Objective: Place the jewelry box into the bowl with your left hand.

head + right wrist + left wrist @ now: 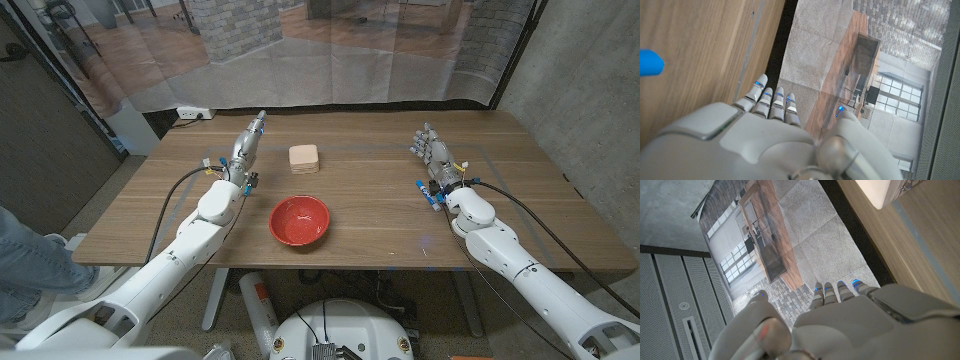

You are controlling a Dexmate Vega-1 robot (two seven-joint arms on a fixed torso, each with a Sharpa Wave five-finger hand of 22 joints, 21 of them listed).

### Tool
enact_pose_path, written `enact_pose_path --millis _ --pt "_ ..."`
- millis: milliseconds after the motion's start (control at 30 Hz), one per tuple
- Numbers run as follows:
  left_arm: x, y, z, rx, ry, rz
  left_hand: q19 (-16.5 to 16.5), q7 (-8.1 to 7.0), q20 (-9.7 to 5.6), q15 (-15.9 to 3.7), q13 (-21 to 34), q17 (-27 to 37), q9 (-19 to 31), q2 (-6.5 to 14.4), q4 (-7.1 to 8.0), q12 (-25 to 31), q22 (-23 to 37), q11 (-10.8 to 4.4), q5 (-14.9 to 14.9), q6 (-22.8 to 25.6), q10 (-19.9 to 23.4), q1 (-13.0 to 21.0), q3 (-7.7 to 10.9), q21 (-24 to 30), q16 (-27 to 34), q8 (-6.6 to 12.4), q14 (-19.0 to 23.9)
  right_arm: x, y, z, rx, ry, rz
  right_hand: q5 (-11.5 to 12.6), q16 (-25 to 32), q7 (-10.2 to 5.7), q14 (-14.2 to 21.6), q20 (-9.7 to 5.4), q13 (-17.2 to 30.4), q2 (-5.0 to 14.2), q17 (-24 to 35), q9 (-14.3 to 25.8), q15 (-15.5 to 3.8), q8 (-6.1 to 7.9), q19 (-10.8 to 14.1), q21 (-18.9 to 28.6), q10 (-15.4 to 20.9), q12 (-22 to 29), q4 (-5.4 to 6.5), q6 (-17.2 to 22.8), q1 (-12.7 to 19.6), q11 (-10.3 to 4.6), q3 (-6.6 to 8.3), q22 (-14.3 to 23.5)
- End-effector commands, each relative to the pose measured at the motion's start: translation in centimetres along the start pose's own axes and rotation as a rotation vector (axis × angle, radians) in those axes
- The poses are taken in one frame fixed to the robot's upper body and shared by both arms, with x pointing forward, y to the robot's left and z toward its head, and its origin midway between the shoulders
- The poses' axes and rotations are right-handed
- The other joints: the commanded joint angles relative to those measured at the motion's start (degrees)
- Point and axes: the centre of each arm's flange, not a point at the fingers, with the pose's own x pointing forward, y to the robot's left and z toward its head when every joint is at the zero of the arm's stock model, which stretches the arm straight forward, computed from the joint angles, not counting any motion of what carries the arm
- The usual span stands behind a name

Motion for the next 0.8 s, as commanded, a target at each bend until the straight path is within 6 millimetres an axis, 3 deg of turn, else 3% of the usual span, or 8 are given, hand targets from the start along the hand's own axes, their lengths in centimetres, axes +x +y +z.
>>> enact_pose_path --millis 33,800 --pt "0.2 -0.1 1.0 0.093 -0.053 0.0 -1.4 -0.04 0.1 -0.11 0.3 0.2 0.3 0.2 -0.43 0.5 0.2 -0.18 0.4 0.6 0.5 0.7 0.37 0.3 0.1 0.34 0.3 0.3 0.4 0.4 0.001 -0.015 -0.001 0.2 0.3 -0.08 0.6 -0.85 0.0 -0.1 0.1 0.0 -0.06 0.22 0.5 -0.2 0.7 0.6 -0.17 0.4 0.5 -0.31 0.03 0.1" --pt "0.9 -0.2 2.1 0.296 -0.091 0.037 -0.6 -0.27 0.37 -0.76 0.3 0.2 0.3 1.0 -0.97 0.8 0.2 -0.59 0.7 3.2 2.7 2.1 0.67 0.4 0.2 0.73 2.2 0.0 0.1 0.0 -0.007 -0.003 0.004 0.1 0.3 -0.33 1.0 -0.82 0.0 -0.04 0.2 0.0 -0.19 0.19 0.8 -0.8 1.1 0.6 -0.31 0.7 0.5 -0.27 -0.08 0.1"
